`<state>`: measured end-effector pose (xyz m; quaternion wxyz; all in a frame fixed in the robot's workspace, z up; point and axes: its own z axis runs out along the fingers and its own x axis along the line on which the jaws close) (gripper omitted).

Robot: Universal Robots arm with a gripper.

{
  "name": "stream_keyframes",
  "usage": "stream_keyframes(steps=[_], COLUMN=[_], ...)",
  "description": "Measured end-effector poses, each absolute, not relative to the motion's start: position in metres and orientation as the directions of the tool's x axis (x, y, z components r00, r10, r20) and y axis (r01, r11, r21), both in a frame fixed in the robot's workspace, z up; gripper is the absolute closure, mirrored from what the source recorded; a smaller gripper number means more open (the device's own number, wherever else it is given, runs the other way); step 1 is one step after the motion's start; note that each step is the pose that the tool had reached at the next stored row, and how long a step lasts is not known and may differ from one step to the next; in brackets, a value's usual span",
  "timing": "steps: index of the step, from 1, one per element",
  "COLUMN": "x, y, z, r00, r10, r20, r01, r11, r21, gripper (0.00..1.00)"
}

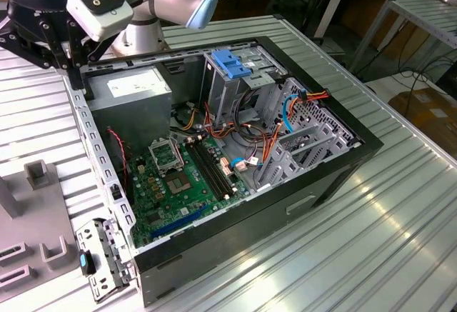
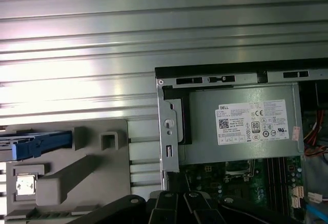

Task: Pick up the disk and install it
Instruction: 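Reach for the disk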

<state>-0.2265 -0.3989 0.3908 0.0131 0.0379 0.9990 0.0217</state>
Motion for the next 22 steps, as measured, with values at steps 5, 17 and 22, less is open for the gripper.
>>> stream_keyframes(steps=[5, 17, 22], x=[-0.231, -0.241, -0.245], y=[-0.399, -0.399, -0.399], z=[0.391, 0.390, 0.390], r00=[-0.997, -0.997, -0.997], r10=[0.076, 0.076, 0.076], r20=[-0.024, -0.024, -0.024], r01=[0.075, 0.075, 0.075], r11=[0.996, 0.996, 0.996], r21=[0.044, 0.044, 0.044], gripper=[0.89, 0.89, 0.89])
